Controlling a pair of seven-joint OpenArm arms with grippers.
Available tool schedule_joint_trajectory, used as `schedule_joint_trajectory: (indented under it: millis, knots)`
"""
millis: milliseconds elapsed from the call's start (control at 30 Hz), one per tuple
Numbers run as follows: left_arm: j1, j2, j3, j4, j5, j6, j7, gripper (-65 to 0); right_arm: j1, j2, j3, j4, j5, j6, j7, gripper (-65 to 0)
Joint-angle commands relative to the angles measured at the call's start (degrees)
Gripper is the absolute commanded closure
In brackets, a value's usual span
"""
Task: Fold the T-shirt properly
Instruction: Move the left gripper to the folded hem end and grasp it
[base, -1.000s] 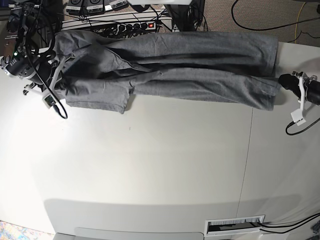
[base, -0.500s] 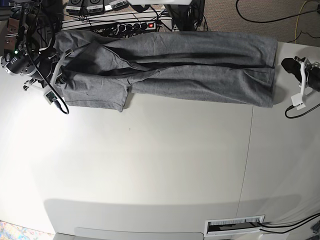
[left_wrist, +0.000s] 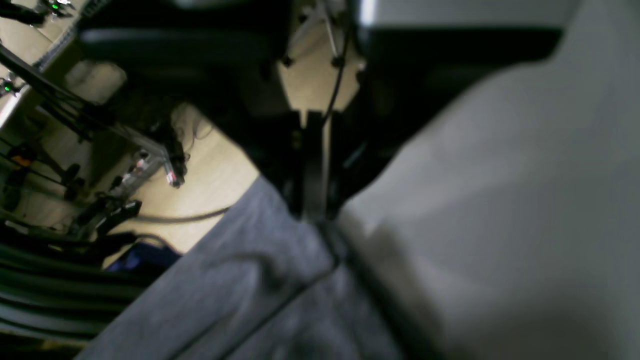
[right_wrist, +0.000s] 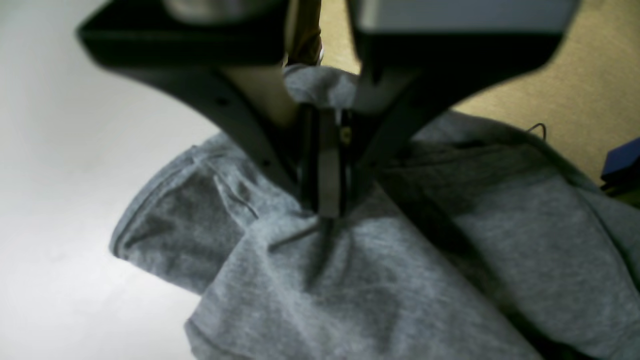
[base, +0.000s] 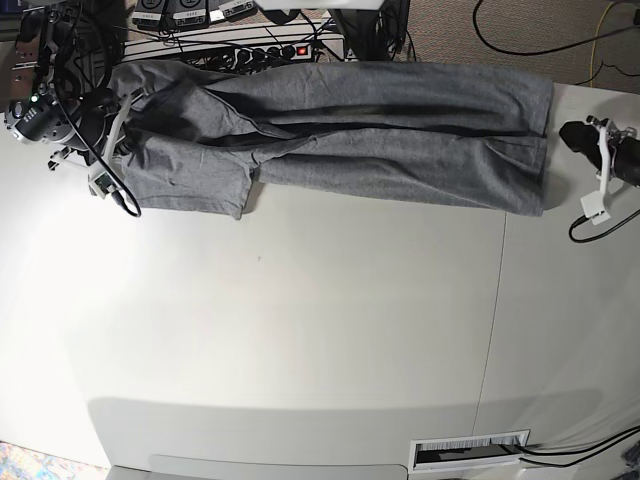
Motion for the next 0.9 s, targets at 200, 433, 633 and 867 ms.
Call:
schedule_joint_trajectory:
  millis: [200,433,633,867]
  knots:
    - [-0.8,1.9,-0.7,10.4,-0.9,-0.1,-2.7,0.0,0.3,1.1,0.6,0.9,-1.2,0.1,1.6,-0.5]
    - [-0.7,11.3,-0.7,15.3,-0.9,-0.1,-1.3,0.0,0.3,1.1,0.6,0.9,-3.6,0.1,1.3,-0.6]
    - [-0.8,14.2,-0.7,15.3,-0.9,-0.1,-0.7,0.0,0.3,1.1,0.6,0.7,-4.9,0.1,1.3,-0.6]
    - [-0.1,16.2,-0.7,15.3,7.7,-0.1,-10.3,0.0,0.3,1.1,0.6,0.6,-4.8,0.1,2.4,-0.5]
